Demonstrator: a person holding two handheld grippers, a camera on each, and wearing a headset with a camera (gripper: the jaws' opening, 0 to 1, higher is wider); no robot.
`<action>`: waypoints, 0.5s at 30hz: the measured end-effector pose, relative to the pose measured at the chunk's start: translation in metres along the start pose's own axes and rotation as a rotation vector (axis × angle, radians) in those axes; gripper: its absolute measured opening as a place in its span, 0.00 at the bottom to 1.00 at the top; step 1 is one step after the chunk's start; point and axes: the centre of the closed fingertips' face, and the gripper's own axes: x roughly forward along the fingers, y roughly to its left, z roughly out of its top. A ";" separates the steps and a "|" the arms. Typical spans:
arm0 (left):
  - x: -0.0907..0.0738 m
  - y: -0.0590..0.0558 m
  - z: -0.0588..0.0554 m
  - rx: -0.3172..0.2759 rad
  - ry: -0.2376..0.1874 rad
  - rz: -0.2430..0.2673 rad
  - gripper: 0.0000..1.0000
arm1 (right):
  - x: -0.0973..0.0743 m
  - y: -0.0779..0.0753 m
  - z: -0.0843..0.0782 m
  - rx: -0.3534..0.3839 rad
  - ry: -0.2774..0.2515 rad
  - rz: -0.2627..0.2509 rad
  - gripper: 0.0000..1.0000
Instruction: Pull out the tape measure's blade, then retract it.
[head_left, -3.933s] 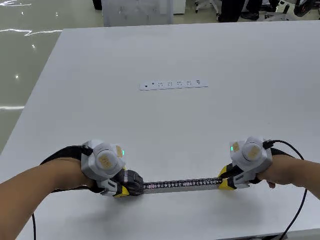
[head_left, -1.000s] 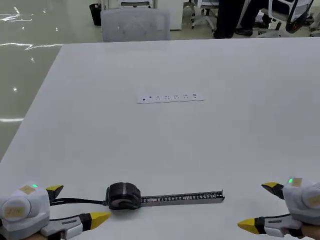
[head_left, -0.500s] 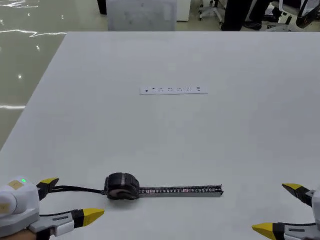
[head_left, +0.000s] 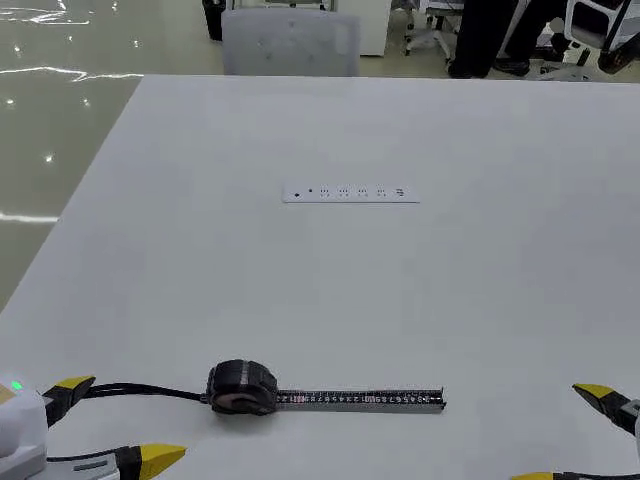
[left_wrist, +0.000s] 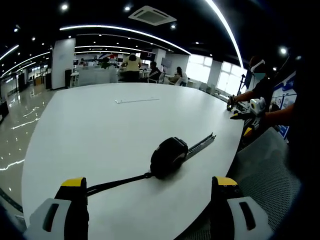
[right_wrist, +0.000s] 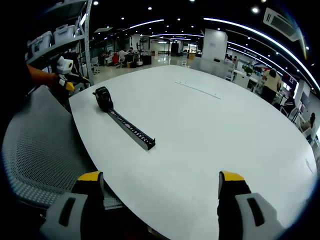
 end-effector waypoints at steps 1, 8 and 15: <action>0.001 0.000 0.000 0.007 0.000 0.003 1.00 | 0.000 0.000 0.001 0.001 -0.003 -0.003 0.97; 0.004 0.001 -0.006 0.017 0.007 0.000 1.00 | -0.001 0.003 0.003 0.021 -0.017 -0.014 0.98; 0.003 0.005 -0.001 0.033 0.001 0.004 1.00 | -0.003 0.012 -0.007 0.002 -0.009 -0.006 1.00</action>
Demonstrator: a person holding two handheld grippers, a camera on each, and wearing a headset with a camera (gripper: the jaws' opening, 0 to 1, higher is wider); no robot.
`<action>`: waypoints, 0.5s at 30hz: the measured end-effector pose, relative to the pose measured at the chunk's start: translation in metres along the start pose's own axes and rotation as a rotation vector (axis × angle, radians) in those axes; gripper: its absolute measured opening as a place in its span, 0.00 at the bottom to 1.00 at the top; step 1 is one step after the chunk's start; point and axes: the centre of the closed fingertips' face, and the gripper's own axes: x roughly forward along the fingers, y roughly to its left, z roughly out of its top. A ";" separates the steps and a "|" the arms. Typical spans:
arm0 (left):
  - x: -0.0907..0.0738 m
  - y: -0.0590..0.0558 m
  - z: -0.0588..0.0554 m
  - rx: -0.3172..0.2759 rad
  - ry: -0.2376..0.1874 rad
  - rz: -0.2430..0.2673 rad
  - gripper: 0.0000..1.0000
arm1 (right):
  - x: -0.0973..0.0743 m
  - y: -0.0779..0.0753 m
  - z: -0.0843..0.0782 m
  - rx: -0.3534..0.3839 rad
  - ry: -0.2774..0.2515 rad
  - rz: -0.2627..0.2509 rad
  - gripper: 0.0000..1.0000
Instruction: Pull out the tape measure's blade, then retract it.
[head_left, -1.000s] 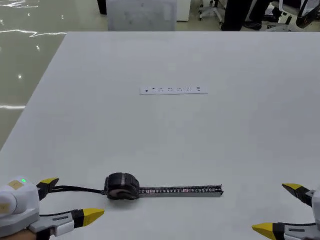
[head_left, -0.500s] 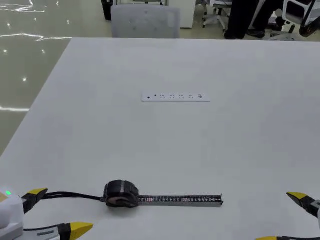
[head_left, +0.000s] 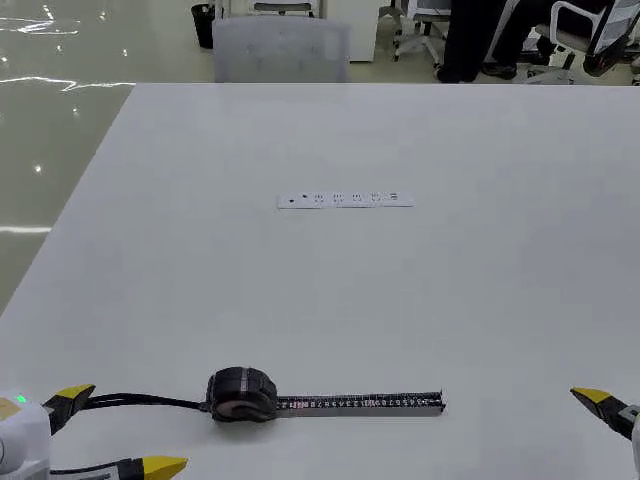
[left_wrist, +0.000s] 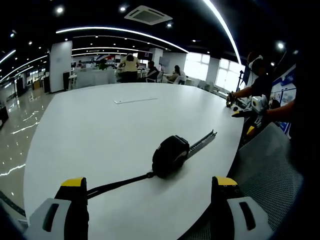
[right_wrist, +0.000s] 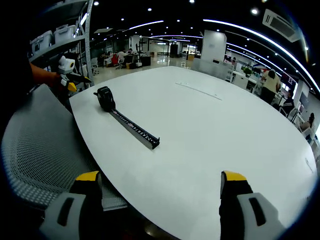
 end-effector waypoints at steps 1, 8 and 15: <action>0.000 0.000 0.000 0.001 0.001 0.001 1.00 | 0.000 0.001 -0.001 0.000 0.005 0.001 1.00; -0.002 -0.002 -0.008 0.022 0.036 -0.012 1.00 | -0.006 0.006 -0.001 0.021 -0.004 -0.013 1.00; -0.002 0.000 -0.009 0.046 0.032 -0.001 1.00 | -0.008 0.006 0.001 0.037 -0.017 -0.026 1.00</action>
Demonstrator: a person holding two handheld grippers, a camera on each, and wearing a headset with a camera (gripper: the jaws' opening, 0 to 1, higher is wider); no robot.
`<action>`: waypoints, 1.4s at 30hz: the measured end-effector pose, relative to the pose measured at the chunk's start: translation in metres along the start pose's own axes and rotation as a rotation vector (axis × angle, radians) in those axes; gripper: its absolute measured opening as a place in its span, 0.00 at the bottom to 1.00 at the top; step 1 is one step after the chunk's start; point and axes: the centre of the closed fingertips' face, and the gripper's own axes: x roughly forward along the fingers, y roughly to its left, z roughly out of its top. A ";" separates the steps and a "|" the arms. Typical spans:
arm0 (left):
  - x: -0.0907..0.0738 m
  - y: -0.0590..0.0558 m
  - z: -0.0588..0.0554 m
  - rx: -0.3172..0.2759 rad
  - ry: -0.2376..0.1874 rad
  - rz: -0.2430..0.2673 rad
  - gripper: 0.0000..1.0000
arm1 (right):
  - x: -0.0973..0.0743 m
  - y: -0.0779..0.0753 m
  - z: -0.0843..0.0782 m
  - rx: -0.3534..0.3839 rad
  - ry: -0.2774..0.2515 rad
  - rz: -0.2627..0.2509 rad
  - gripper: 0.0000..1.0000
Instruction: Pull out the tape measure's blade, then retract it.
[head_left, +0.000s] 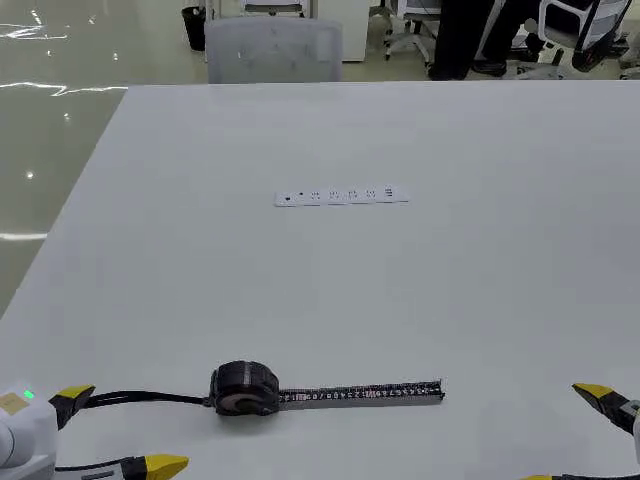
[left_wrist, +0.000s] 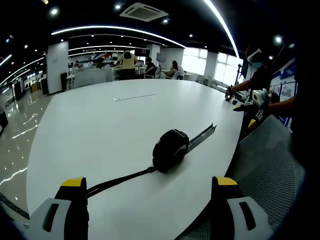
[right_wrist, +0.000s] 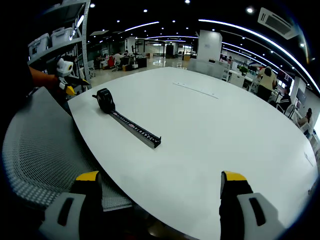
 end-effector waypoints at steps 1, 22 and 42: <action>0.001 0.000 -0.001 -0.006 0.001 -0.003 1.00 | 0.000 0.001 0.000 0.001 -0.001 0.000 1.00; 0.002 -0.003 0.003 -0.024 -0.003 0.001 1.00 | -0.005 0.002 -0.005 -0.028 0.035 0.008 0.99; 0.015 0.003 0.007 -0.071 0.072 0.133 1.00 | -0.002 -0.002 0.007 -0.077 0.067 0.034 0.97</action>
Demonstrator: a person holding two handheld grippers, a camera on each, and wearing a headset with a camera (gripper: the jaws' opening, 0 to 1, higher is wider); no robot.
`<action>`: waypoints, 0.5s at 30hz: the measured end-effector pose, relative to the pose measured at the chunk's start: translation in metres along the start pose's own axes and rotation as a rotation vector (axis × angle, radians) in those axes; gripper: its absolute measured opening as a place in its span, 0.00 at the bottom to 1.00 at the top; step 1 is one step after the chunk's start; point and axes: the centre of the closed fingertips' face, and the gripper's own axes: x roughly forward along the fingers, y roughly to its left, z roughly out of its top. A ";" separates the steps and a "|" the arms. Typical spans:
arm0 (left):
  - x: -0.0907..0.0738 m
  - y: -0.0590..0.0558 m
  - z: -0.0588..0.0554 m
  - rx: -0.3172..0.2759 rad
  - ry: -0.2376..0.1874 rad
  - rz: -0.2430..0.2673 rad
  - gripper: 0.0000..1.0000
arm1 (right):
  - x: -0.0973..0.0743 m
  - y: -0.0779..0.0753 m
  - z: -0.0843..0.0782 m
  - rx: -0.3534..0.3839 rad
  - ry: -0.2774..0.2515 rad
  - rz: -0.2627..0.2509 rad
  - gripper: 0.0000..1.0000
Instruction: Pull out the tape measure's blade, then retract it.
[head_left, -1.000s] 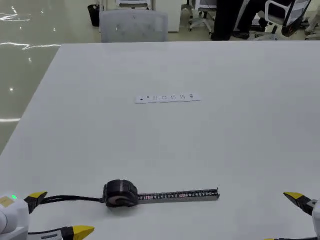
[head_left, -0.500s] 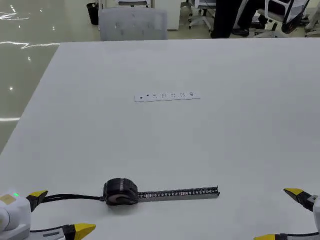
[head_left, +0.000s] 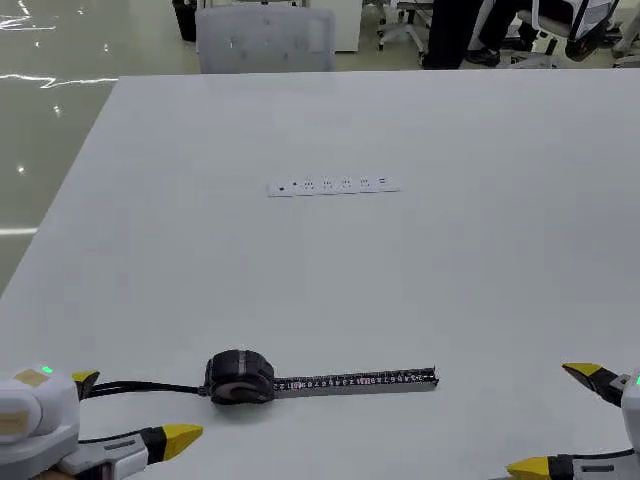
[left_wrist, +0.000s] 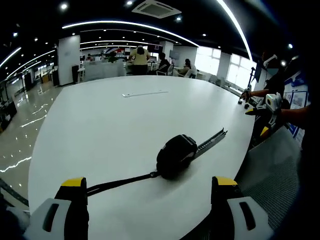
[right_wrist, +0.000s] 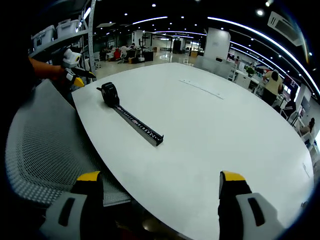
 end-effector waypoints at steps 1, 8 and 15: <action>0.002 -0.005 0.007 -0.014 -0.024 -0.005 1.00 | 0.002 -0.001 0.002 0.002 0.004 0.012 0.97; 0.020 -0.038 0.023 -0.086 -0.003 -0.032 1.00 | 0.014 -0.001 0.017 -0.084 0.043 0.072 0.94; 0.043 -0.050 0.026 -0.072 0.004 0.014 1.00 | 0.037 0.003 0.029 -0.167 0.088 0.146 0.90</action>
